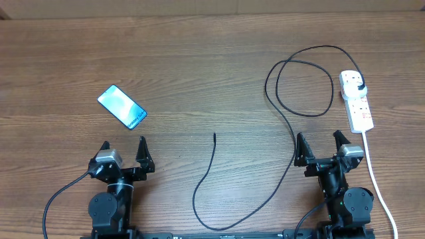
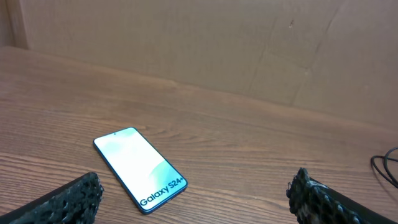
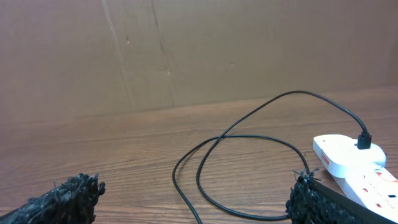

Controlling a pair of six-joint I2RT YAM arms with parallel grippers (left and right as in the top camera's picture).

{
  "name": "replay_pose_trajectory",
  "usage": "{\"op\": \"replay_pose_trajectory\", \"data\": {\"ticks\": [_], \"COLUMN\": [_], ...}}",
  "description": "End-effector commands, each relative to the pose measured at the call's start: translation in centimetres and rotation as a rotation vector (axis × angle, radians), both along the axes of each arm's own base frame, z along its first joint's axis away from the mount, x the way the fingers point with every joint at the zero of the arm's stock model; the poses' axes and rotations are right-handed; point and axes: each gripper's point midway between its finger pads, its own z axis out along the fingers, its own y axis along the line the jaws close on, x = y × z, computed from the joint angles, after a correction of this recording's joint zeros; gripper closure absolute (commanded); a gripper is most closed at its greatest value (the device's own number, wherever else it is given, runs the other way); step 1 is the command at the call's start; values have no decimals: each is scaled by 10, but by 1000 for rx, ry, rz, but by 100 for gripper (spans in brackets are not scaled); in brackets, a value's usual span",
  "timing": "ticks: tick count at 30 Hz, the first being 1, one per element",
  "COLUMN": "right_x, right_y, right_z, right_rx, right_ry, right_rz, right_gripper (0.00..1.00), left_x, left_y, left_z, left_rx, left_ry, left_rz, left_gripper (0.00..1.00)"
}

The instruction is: Plug charger to phone and switch on socket

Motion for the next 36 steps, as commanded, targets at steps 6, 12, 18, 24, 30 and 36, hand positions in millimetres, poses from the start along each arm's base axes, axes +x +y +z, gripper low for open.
{"op": "replay_pose_trajectory", "data": {"ticks": [6, 12, 18, 24, 30, 36], "right_x": [0, 0, 0, 0, 0, 0], "right_y": [-2, -2, -2, -2, -2, -2], "right_z": [-3, -3, -3, -3, -3, -3], "right_rx": [-5, -5, -5, -5, -5, -5], "right_ry": [-1, -2, -1, -1, -1, -1], "right_rz": [-10, -10, -10, -10, -10, -10], "right_gripper": [0, 0, 0, 0, 0, 0], "left_x": [-1, -6, -21, -34, -39, -28], "left_y": [-7, -13, -12, -9, 0, 6], "left_z": [4, 31, 68, 102, 124, 136], "left_rx": [22, 42, 101, 105, 107, 106], "left_ry": [-11, -45, -55, -95, -93, 0], "left_rz": [-46, -80, -72, -49, 6, 31], "left_gripper": [1, 0, 0, 1, 0, 1]}}
